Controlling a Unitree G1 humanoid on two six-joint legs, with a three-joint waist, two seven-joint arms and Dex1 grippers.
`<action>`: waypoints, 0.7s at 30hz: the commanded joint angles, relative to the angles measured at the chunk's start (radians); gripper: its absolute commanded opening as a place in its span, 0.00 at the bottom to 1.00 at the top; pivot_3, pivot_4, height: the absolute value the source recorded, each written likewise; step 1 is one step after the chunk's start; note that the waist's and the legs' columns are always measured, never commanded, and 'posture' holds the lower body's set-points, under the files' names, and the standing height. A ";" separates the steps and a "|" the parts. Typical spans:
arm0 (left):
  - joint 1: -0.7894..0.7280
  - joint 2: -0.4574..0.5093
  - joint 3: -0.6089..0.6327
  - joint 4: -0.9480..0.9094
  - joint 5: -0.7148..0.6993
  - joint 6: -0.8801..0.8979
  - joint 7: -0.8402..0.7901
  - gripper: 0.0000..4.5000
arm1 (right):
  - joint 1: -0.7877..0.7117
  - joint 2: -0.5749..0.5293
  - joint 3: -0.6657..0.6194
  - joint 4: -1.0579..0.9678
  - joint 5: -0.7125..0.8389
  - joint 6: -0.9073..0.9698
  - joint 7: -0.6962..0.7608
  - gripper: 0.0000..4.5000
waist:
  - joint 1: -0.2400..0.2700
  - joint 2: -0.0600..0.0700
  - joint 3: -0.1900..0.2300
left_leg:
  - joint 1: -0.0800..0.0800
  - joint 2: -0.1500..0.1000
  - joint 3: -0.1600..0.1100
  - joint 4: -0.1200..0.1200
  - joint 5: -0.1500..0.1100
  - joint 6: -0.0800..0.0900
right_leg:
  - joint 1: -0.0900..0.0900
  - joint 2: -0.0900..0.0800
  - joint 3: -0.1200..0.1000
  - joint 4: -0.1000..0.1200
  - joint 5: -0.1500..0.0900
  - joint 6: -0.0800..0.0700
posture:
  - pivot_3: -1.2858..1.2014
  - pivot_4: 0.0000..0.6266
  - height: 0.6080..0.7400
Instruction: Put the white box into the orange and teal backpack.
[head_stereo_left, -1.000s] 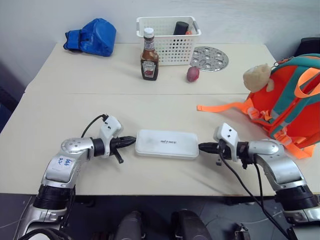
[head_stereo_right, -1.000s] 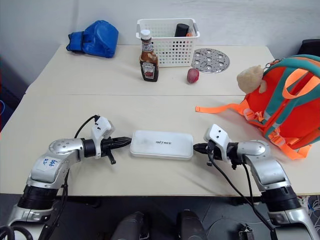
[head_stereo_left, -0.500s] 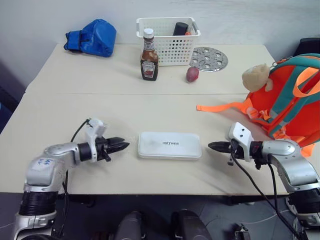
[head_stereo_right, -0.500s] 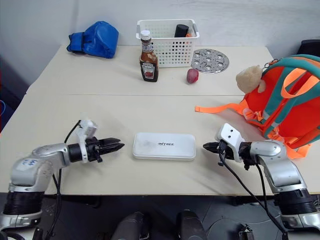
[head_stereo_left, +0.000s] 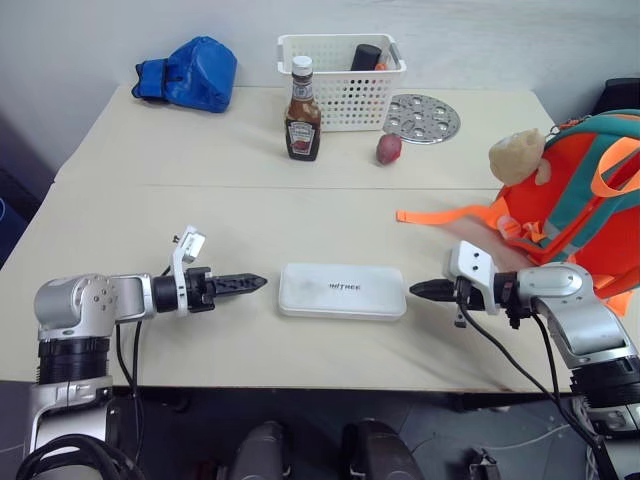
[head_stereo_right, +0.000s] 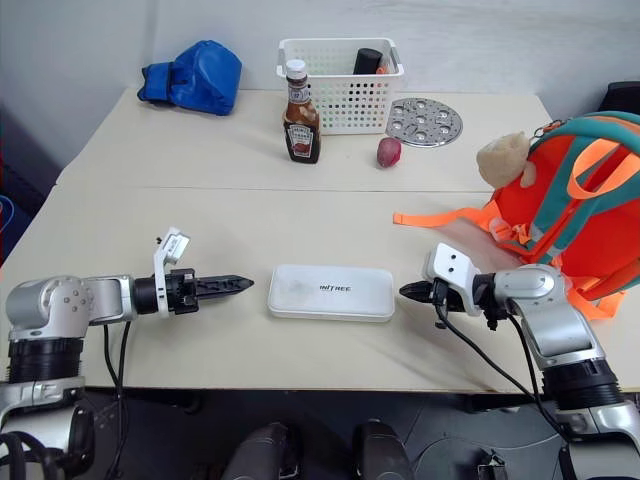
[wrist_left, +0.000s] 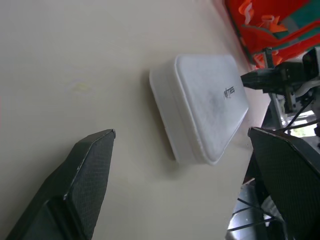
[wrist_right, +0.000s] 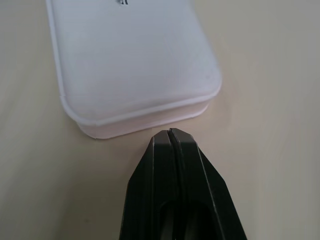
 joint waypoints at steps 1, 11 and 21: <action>-0.046 0.006 -0.036 0.044 -0.032 0.030 -0.050 0.99 | -0.002 -0.017 0.000 -0.015 0.001 -0.022 0.020 0.00 | 0.000 0.000 0.000 | 0.000 0.000 0.000 0.000 0.000 0.000 | 0.000 0.000 0.000 0.000 0.000 0.000 | 0.52 0.24 1.00; -0.180 -0.040 -0.233 0.230 0.050 -0.066 -0.130 0.99 | -0.018 -0.001 0.031 -0.016 -0.023 -0.042 0.023 0.00 | 0.000 0.000 0.000 | 0.000 0.000 0.000 0.001 0.001 -0.001 | 0.000 0.001 0.000 0.001 0.000 0.000 | 0.52 0.24 1.00; -0.366 -0.145 -0.378 0.427 0.153 -0.169 -0.245 0.99 | -0.002 0.010 0.041 -0.019 -0.034 -0.057 0.011 0.00 | 0.005 -0.001 0.001 | -0.001 0.000 0.000 0.004 0.001 -0.001 | 0.000 0.000 0.000 0.002 0.000 0.000 | 0.52 0.24 1.00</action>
